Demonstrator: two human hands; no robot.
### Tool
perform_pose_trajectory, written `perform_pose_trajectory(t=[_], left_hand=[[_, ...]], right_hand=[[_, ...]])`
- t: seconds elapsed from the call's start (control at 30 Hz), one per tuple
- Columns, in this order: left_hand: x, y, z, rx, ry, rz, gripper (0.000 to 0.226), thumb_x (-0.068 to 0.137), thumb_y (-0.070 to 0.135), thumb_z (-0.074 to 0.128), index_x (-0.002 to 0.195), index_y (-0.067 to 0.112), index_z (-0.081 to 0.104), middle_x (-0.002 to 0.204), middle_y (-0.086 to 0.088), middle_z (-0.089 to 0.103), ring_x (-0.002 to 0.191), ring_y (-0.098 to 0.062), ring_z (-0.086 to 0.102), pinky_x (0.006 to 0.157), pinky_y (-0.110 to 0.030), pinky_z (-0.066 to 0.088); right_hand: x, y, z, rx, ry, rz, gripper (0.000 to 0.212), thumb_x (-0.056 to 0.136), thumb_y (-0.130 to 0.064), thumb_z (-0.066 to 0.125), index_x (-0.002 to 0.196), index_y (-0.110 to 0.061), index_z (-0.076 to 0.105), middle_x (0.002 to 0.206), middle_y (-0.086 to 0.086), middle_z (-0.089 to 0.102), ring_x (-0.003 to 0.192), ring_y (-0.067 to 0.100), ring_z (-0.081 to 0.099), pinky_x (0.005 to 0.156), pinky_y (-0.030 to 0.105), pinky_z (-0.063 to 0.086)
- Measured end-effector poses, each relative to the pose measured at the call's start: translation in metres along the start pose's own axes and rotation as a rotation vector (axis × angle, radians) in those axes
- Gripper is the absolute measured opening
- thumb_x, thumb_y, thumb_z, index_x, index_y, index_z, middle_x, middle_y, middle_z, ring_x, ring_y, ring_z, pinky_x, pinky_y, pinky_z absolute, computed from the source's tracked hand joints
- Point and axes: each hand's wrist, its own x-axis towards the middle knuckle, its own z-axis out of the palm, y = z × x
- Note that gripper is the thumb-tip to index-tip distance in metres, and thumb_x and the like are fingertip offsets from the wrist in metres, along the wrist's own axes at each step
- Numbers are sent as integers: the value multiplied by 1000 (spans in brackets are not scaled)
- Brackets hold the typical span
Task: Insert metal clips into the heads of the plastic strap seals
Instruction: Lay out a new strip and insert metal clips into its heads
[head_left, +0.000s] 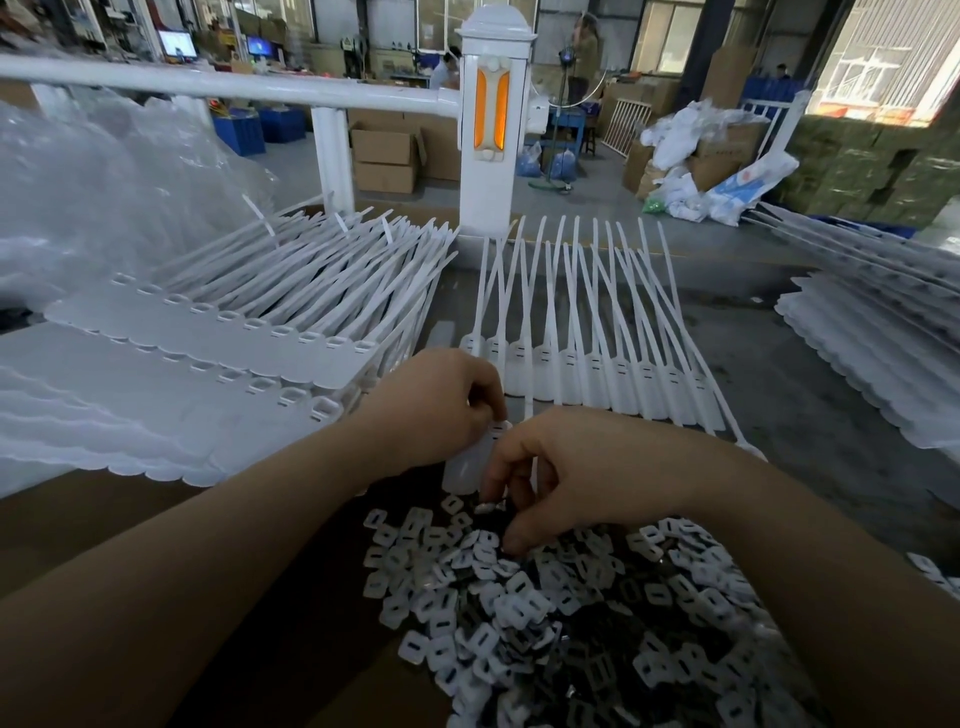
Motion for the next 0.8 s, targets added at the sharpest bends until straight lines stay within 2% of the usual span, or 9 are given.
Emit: perform_pose_trajectory(t=[0.07,0.13,0.2,0.37,0.5,0.67,0.8], left_hand=[[1,-1,0,-11,-4,-7,25,85,9,58,80,29,72,67,11,63,48,-7,54,41,-16,39],[1,-1,0,-21,-3,-12,26,85,9,58,80,30,72,69,8,66,53,-15,58,49,-26,47],[1,-2,1,-27,-7,-14,25,85,10,59,79,31,71,70,8,67,59,-18,62,53,-29,51],[3,-3,2,-58,-11,-21,28,84,7,58,76,31,70,63,11,64,43,-7,49,40,-16,37],[3,-3,2,-76,-13,-27,29,85,7,57,76,32,70,63,9,65,42,-5,47,40,-16,36],[2,-3,2,-85,-11,-26,30,85,8,57,73,34,69,64,8,66,42,-5,46,40,-16,36],[3,-4,2,-95,-6,-25,31,84,8,57,73,34,69,63,9,66,43,-6,47,41,-19,37]], right_hand=[[0,-1,0,1,-8,-16,31,75,-45,79,103,-41,65,85,-18,64,76,-6,59,61,12,47],[-1,-1,1,21,-7,-38,29,76,-41,79,102,-44,65,86,-18,63,75,-6,59,62,14,46],[-1,-1,2,29,17,-51,26,77,-37,78,97,-44,63,87,-19,61,75,-6,58,62,15,47],[-2,-2,2,35,19,-46,13,79,-32,79,87,-35,69,86,-21,63,73,-7,59,62,6,45],[-1,-2,2,-2,-2,-35,19,78,-35,79,93,-40,69,81,-14,65,72,-5,59,62,10,47],[-2,-4,1,14,-26,-35,11,82,-30,77,88,-35,69,76,-18,64,70,-9,59,59,5,45],[-1,-2,3,38,-28,-28,5,85,-28,73,86,-32,70,78,-20,67,72,-10,61,64,5,47]])
